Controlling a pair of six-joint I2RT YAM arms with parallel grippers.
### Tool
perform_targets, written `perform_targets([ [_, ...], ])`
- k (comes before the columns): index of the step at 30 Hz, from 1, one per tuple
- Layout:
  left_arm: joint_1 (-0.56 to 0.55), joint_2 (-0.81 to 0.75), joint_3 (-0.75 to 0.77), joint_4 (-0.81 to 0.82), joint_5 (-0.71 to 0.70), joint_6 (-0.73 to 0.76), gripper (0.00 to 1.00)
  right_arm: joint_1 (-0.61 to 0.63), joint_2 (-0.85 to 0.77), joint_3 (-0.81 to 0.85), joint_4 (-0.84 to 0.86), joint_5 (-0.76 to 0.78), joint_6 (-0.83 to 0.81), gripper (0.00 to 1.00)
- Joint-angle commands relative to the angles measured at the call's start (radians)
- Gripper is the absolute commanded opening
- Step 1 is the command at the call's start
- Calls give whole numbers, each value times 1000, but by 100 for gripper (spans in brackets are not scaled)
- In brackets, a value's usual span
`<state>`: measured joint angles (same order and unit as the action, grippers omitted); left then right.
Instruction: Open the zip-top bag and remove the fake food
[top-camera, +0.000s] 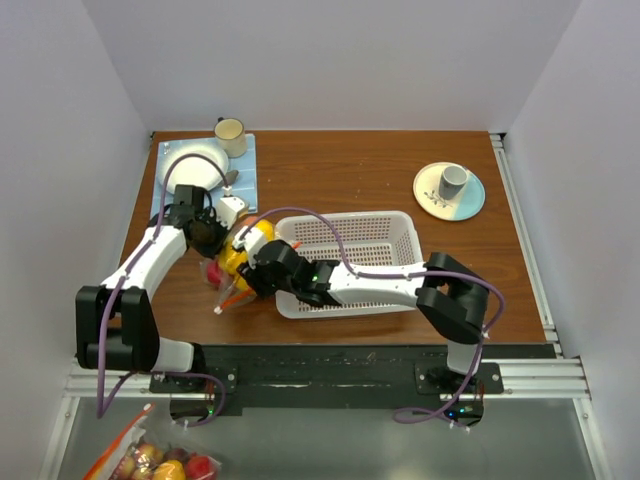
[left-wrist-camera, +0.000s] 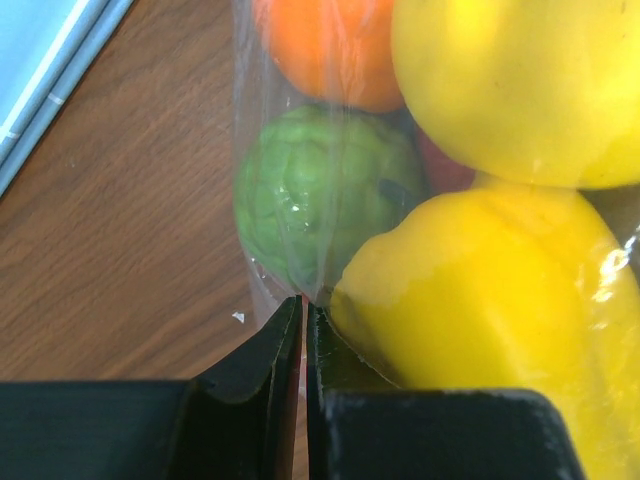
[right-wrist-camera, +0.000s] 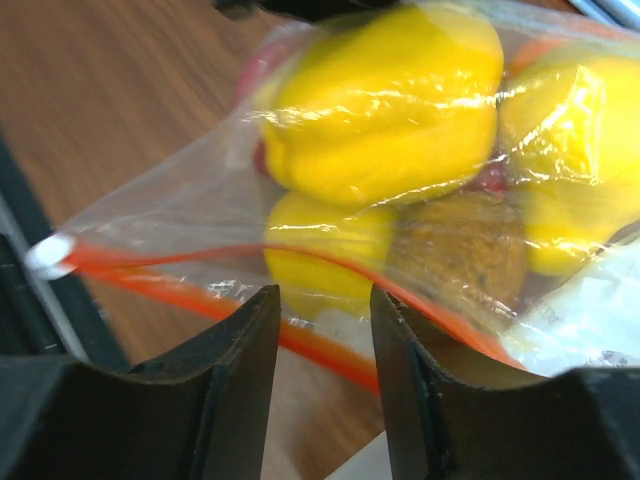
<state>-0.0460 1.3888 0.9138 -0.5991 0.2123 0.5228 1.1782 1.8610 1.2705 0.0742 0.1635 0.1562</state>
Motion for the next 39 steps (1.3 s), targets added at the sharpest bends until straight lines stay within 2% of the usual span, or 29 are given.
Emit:
perform_targets([
  [1, 1, -40, -27, -1, -4, 43, 11, 6, 10, 58, 16, 181, -37, 56],
  [6, 1, -47, -38, -5, -8, 65, 11, 8, 20, 75, 108, 258, -93, 76],
  [7, 1, -48, -38, -8, -7, 65, 11, 8, 21, 72, 128, 257, -124, 86],
  [9, 1, -45, -38, -13, 1, 72, 11, 9, 32, 70, 182, 254, -151, 98],
  [15, 1, -50, -21, -44, 45, 91, 11, 9, 115, 139, 205, 240, -214, 99],
  [28, 1, -14, -16, -90, 110, 149, 11, 14, 227, 263, 188, 45, -192, 99],
  [33, 1, -7, -15, -96, 104, 158, 11, 12, 201, 210, 142, 53, -187, 88],
  [39, 1, -16, -32, -64, 52, 167, 11, 12, 90, 41, 108, 86, -135, 86],
])
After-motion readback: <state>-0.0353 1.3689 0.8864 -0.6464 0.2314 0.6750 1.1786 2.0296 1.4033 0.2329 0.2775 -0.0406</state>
